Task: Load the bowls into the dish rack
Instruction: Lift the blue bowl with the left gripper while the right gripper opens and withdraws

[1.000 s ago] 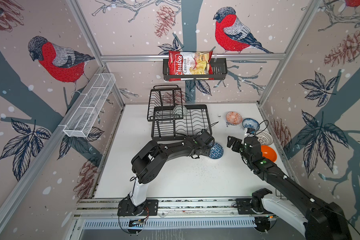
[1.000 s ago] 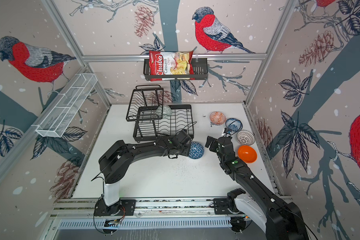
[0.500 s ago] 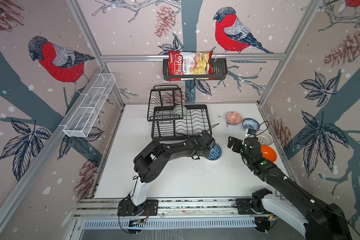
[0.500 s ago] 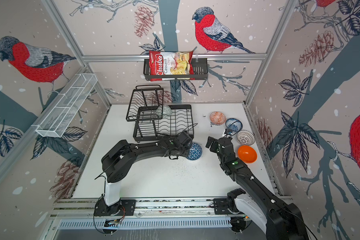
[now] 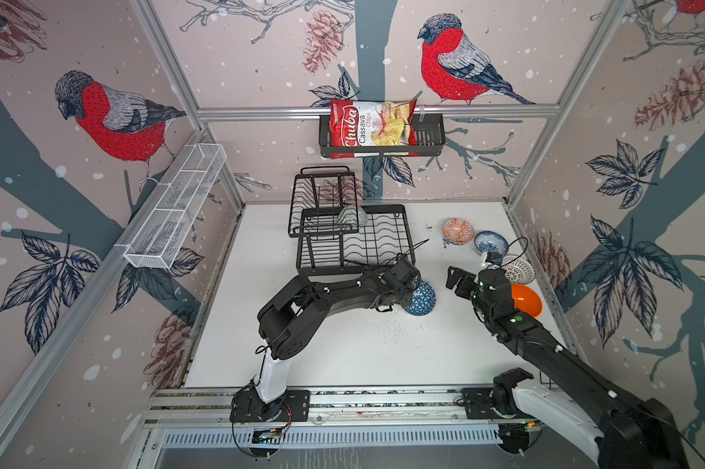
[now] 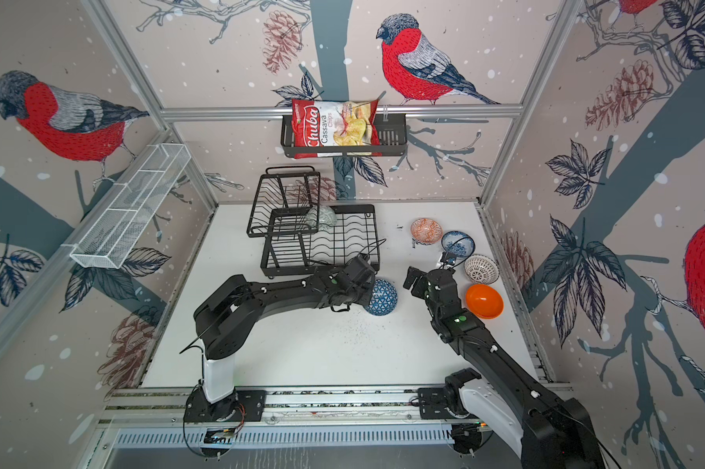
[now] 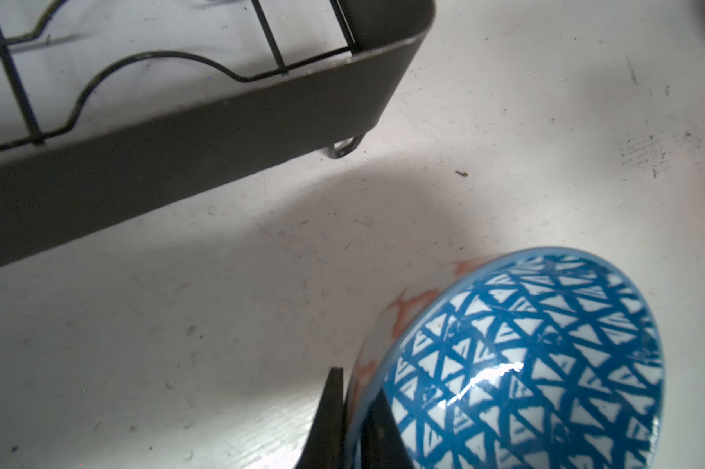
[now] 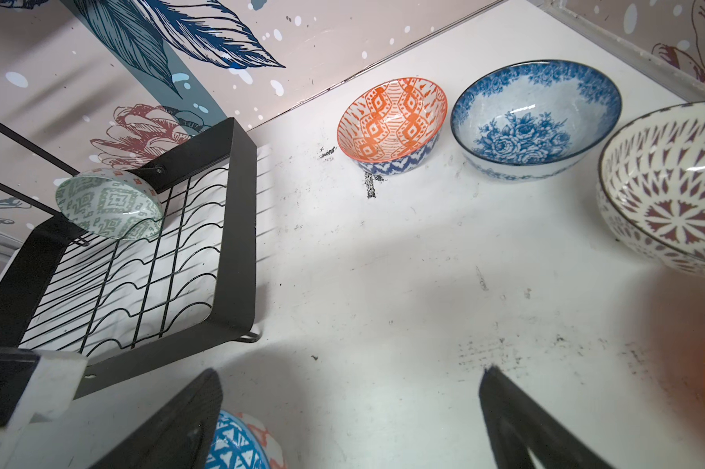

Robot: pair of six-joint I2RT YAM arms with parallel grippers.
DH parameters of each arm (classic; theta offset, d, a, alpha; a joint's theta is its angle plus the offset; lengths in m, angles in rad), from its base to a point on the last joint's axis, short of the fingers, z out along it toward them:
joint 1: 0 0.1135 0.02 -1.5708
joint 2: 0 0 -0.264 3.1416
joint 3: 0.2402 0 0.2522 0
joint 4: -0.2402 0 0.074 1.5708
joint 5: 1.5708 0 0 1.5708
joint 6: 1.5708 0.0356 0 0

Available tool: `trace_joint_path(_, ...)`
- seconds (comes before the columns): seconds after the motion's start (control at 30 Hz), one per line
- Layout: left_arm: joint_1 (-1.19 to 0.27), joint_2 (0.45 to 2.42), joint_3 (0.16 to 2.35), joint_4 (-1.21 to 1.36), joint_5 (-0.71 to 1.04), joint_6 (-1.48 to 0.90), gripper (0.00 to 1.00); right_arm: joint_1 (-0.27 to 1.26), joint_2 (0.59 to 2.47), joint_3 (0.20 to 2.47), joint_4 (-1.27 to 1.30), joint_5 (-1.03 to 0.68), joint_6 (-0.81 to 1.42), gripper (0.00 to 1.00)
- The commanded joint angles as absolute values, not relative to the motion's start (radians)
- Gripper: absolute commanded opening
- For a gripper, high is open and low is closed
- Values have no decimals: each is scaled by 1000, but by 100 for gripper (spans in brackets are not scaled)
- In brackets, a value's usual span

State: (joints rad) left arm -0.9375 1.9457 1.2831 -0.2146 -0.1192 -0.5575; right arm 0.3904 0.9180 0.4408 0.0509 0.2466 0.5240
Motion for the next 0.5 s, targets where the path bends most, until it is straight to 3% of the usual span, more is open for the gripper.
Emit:
trace_joint_path(0.0,-937,1915,1286,-194,-185,-514,0,391,913,440,66,291,543,100)
trace_joint_path(0.17,-936,1819,1274,-89,-227,-447,0,388,881,426,70,329,565,100)
trace_joint_path(0.3,-936,1748,1268,6,-392,-396,0,369,829,404,74,369,614,99)
trace_joint_path(0.47,-934,1685,1222,278,-500,-241,0,342,716,378,74,359,663,99)
